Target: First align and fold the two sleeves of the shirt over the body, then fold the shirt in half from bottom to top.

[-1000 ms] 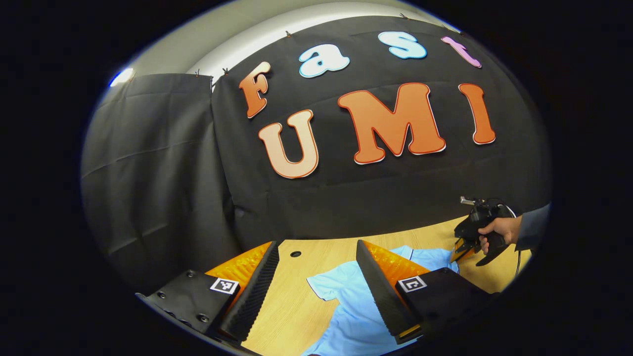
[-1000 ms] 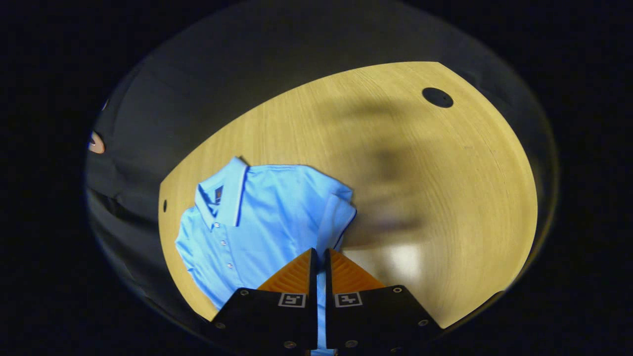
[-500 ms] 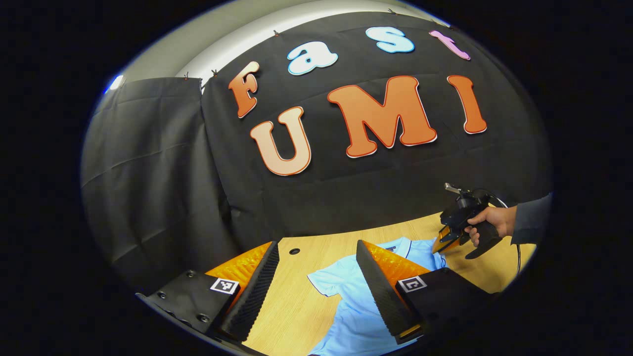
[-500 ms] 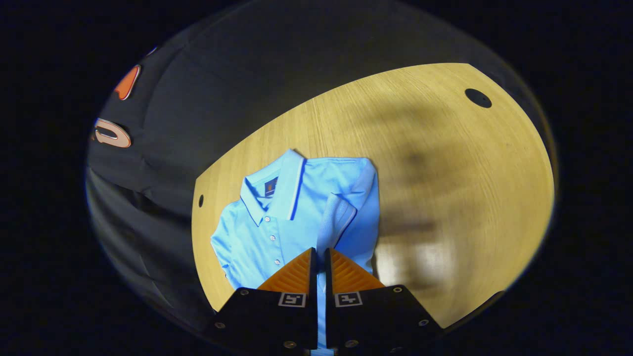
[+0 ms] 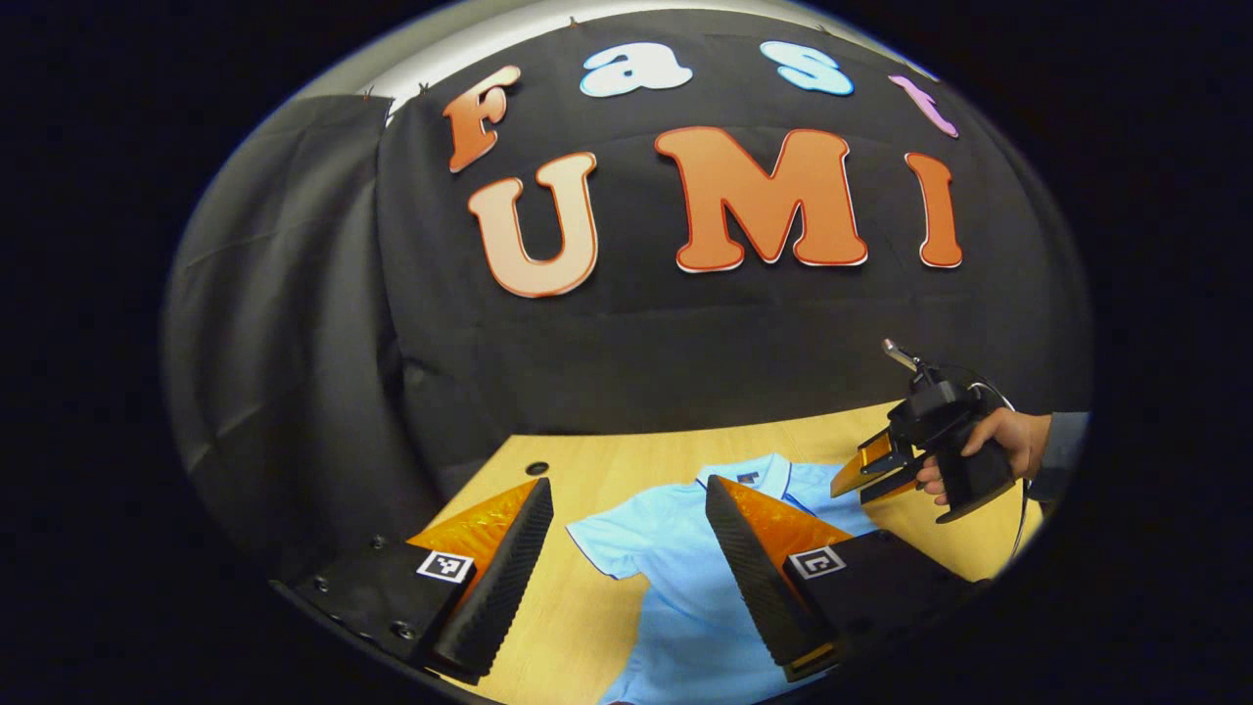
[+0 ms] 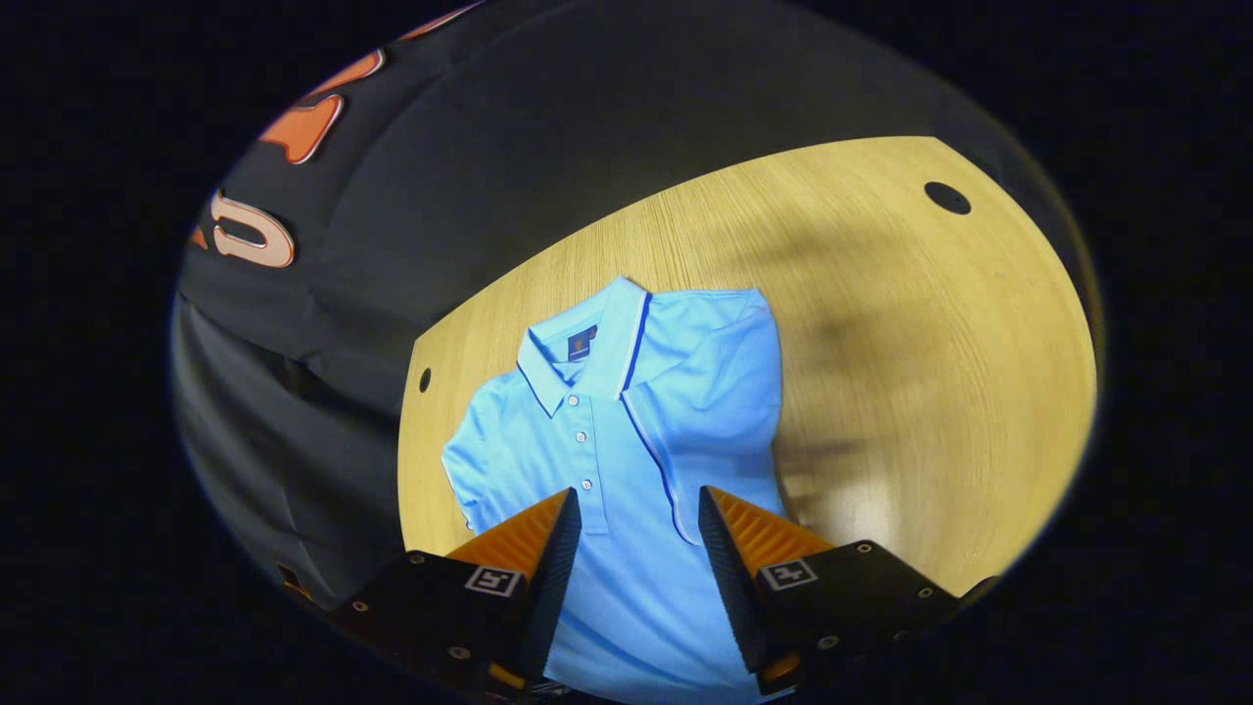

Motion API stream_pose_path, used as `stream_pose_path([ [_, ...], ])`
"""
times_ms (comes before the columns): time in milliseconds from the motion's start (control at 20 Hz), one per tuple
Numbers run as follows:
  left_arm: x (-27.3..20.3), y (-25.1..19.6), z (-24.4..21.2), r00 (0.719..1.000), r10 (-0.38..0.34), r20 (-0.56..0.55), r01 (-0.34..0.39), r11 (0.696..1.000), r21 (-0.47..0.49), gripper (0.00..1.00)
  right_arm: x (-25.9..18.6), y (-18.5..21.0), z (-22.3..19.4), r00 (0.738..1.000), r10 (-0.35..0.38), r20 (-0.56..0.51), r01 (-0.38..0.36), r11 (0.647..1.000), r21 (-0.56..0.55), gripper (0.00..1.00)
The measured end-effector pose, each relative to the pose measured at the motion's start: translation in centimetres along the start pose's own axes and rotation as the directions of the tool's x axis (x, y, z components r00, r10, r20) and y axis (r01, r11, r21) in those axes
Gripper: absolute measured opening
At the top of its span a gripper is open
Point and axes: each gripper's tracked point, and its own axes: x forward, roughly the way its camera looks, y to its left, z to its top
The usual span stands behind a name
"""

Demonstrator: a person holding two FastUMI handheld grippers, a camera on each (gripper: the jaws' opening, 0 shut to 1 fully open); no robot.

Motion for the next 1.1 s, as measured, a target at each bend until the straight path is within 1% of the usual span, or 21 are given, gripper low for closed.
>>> stream_pose_path([
  [100,1.8,0.9,-1.4,0.997,-0.046,-0.061,0.043,0.998,-0.053,1.0,-1.0,-0.4,-0.5,0.999,-0.033,0.043,0.033,0.999,0.009,0.82],
  [150,2.8,1.6,-2.2,0.994,-0.061,-0.089,0.055,0.996,-0.074,0.99,-1.5,-0.5,-0.8,0.997,-0.045,0.056,0.045,0.999,0.014,0.83],
  [200,3.7,2.2,-2.8,0.99,-0.079,-0.118,0.069,0.994,-0.089,1.0,-2.1,-0.4,-1.2,0.996,-0.054,0.069,0.052,0.998,0.018,0.95],
  [250,4.5,2.6,-3.5,0.984,-0.095,-0.15,0.081,0.992,-0.094,1.0,-2.5,-0.3,-1.4,0.994,-0.064,0.083,0.062,0.998,0.022,0.86],
  [350,6.6,4.0,-4.4,0.977,-0.1,-0.187,0.082,0.992,-0.098,1.0,-3.4,0.0,-2.1,0.991,-0.079,0.111,0.076,0.997,0.035,0.88],
  [400,7.7,4.6,-4.8,0.973,-0.105,-0.206,0.085,0.991,-0.104,0.99,-3.7,0.5,-2.6,0.989,-0.075,0.124,0.07,0.996,0.046,0.88],
  [500,10.1,6.0,-6.3,0.956,-0.109,-0.272,0.077,0.989,-0.123,1.0,-4.6,1.5,-3.3,0.987,-0.059,0.152,0.05,0.996,0.068,0.88],
  [600,11.9,6.8,-7.8,0.928,-0.125,-0.352,0.074,0.985,-0.155,1.0,-5.2,2.0,-4.1,0.982,-0.06,0.18,0.047,0.996,0.075,0.88],
  [750,14.9,7.5,-10.7,0.889,-0.137,-0.437,0.063,0.982,-0.18,0.99,-6.0,1.7,-5.1,0.97,-0.097,0.224,0.086,0.995,0.059,0.91],
  [850,16.3,7.5,-12.1,0.86,-0.158,-0.485,0.067,0.978,-0.199,0.99,-6.4,1.6,-6.0,0.961,-0.117,0.25,0.106,0.993,0.056,0.93],
  [950,17.6,7.2,-13.3,0.822,-0.197,-0.534,0.075,0.968,-0.241,0.99,-6.7,1.3,-7.0,0.952,-0.13,0.276,0.119,0.991,0.055,0.94],
  [1000,17.9,6.9,-14.0,0.792,-0.224,-0.568,0.081,0.96,-0.267,0.99,-6.9,1.0,-7.5,0.948,-0.139,0.287,0.129,0.99,0.054,0.95],
  [1100,19.1,6.4,-15.8,0.754,-0.223,-0.618,0.073,0.963,-0.259,0.99,-7.0,0.4,-8.8,0.948,-0.158,0.275,0.147,0.987,0.062,0.96],
])
